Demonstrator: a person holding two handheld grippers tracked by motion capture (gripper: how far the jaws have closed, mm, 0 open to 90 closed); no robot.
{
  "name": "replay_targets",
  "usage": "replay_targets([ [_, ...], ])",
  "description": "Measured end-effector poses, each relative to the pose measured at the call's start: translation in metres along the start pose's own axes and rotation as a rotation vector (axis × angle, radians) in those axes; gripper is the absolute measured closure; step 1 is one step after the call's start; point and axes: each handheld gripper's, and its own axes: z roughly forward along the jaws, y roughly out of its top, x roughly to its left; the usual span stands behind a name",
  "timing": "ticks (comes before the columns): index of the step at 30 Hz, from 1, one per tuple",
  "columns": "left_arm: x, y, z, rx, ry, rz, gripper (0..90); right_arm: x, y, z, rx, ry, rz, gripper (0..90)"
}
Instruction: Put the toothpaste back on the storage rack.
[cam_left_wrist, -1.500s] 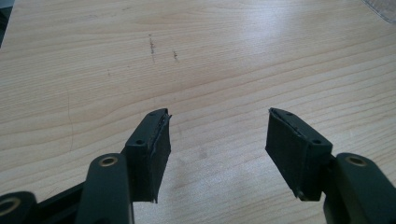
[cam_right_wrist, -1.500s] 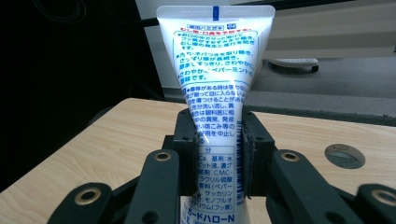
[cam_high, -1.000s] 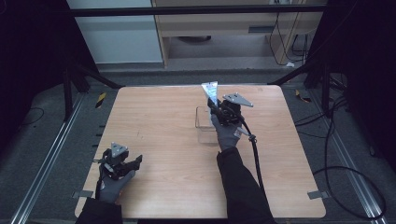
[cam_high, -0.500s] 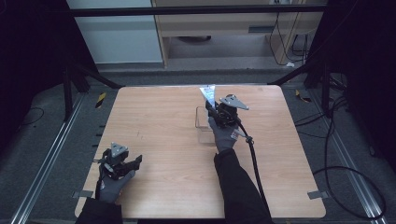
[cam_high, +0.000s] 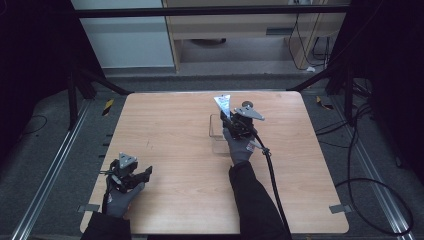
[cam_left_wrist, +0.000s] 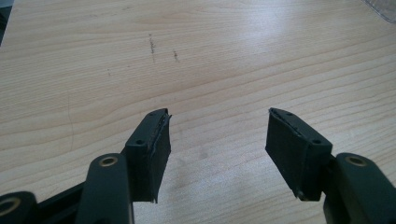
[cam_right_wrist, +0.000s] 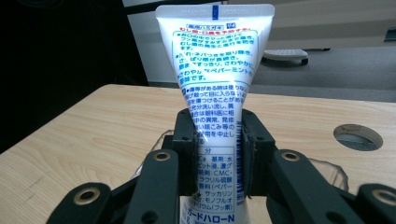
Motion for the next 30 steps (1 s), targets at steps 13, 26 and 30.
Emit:
replay_targets([
  [13, 0.000, 0.000, 0.000, 0.000, 0.001, 0.002, 38.8, 0.001, -0.006, 0.002, 0.013, -0.012, -0.023, 70.2],
  [26, -0.001, 0.000, 0.000, 0.001, 0.001, 0.005, 38.8, 0.005, -0.011, 0.001, 0.104, -0.005, -0.071, 65.6],
  [30, -0.001, 0.000, 0.000, 0.000, 0.001, 0.005, 38.8, 0.007, -0.011, 0.000, 0.138, -0.006, -0.093, 63.3],
])
